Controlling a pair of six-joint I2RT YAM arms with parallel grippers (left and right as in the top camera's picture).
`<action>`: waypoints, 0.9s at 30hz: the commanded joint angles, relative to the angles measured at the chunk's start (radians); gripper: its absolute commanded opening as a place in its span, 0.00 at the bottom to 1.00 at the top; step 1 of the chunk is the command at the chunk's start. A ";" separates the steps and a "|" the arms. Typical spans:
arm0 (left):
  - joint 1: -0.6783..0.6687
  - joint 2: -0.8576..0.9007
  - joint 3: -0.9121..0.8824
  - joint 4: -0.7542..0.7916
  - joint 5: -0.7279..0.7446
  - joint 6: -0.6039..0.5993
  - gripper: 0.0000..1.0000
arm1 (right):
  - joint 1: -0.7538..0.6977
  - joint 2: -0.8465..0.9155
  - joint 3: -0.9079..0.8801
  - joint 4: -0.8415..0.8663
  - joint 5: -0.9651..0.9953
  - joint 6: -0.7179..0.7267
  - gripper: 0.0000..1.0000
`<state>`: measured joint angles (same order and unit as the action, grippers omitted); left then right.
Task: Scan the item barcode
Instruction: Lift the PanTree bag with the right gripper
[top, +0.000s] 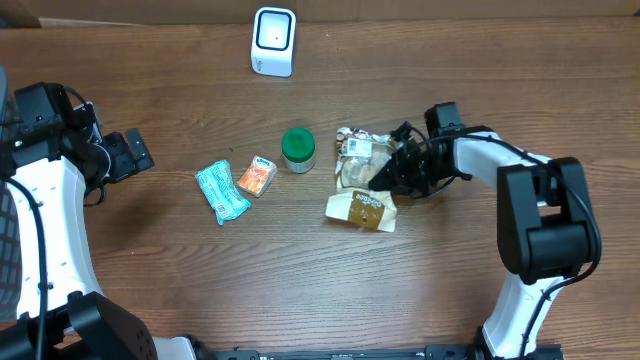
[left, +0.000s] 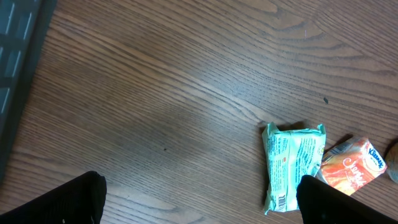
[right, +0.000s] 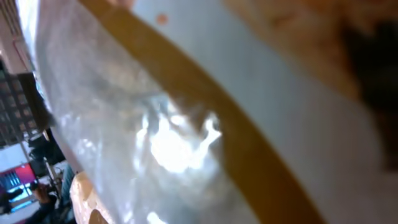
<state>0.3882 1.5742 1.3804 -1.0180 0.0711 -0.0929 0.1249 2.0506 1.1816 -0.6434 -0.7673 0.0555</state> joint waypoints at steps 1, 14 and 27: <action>0.004 0.003 0.015 0.001 -0.003 0.026 1.00 | -0.021 -0.117 0.035 -0.002 -0.018 -0.011 0.04; 0.004 0.003 0.015 0.001 -0.003 0.027 1.00 | 0.005 -0.616 0.073 -0.176 0.016 -0.064 0.04; 0.004 0.003 0.015 0.001 -0.003 0.027 1.00 | 0.032 -0.622 0.073 -0.243 0.066 -0.064 0.04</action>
<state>0.3882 1.5742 1.3804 -1.0180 0.0711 -0.0929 0.1318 1.4494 1.2362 -0.8860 -0.7212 -0.0002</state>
